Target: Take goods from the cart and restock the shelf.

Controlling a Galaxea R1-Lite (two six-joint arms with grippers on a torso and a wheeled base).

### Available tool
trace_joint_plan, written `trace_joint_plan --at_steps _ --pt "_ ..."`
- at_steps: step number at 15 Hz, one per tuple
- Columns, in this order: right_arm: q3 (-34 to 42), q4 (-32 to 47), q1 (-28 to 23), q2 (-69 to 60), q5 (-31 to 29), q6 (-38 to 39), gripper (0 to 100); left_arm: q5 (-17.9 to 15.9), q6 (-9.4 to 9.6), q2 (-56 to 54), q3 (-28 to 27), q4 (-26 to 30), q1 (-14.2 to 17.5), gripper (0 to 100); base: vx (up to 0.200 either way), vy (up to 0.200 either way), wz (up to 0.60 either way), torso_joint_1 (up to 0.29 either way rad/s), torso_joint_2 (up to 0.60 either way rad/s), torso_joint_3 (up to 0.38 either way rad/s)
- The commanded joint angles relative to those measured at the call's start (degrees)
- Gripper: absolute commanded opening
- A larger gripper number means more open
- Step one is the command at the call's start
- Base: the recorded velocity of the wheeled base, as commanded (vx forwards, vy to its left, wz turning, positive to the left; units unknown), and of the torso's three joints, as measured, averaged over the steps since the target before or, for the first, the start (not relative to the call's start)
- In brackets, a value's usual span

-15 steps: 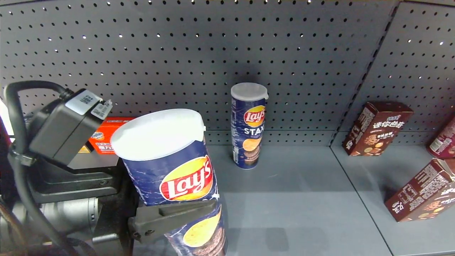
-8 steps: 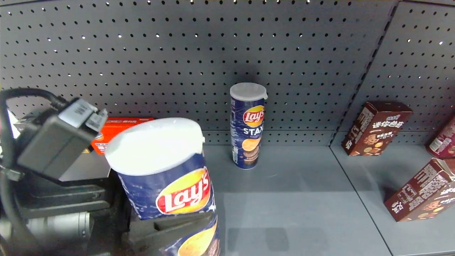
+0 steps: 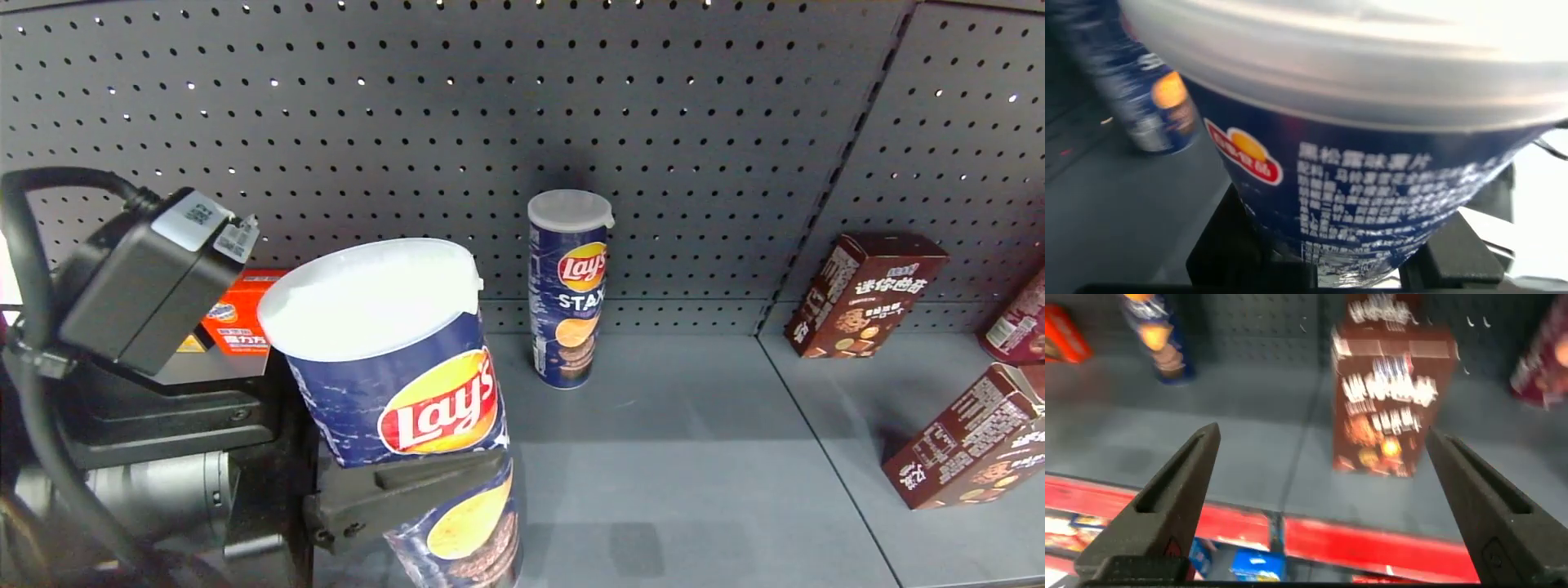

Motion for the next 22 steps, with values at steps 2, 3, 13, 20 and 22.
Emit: trace_joint_plan --at_steps 2,3,13,20,22 --pt "-8.0 1.1 3.1 10.7 0.6 -0.8 100 -2.7 -0.03 0.5 0.1 -0.1 4.3 0 0.0 0.0 0.0 0.0 0.0 0.0" --pt "-11.9 1.1 5.6 15.4 3.4 -1.6 100 -4.3 -0.12 0.5 0.2 -0.1 5.9 0 0.0 0.0 0.0 0.0 0.0 0.0" --pt "-28.4 -4.2 21.8 43.6 6.5 -3.7 100 -5.8 -0.12 0.4 0.3 -0.1 7.1 0 0.0 0.0 0.0 0.0 0.0 0.0" --pt "-36.4 -12.4 29.1 60.4 11.1 -5.3 100 -5.9 -0.12 0.5 0.4 -0.1 7.7 0 0.0 0.0 0.0 0.0 0.0 0.0" --pt "-37.8 -12.4 29.0 62.4 13.6 -5.3 100 -6.1 -0.12 0.5 0.9 -0.2 8.1 0 0.0 0.0 0.0 0.0 0.0 0.0"
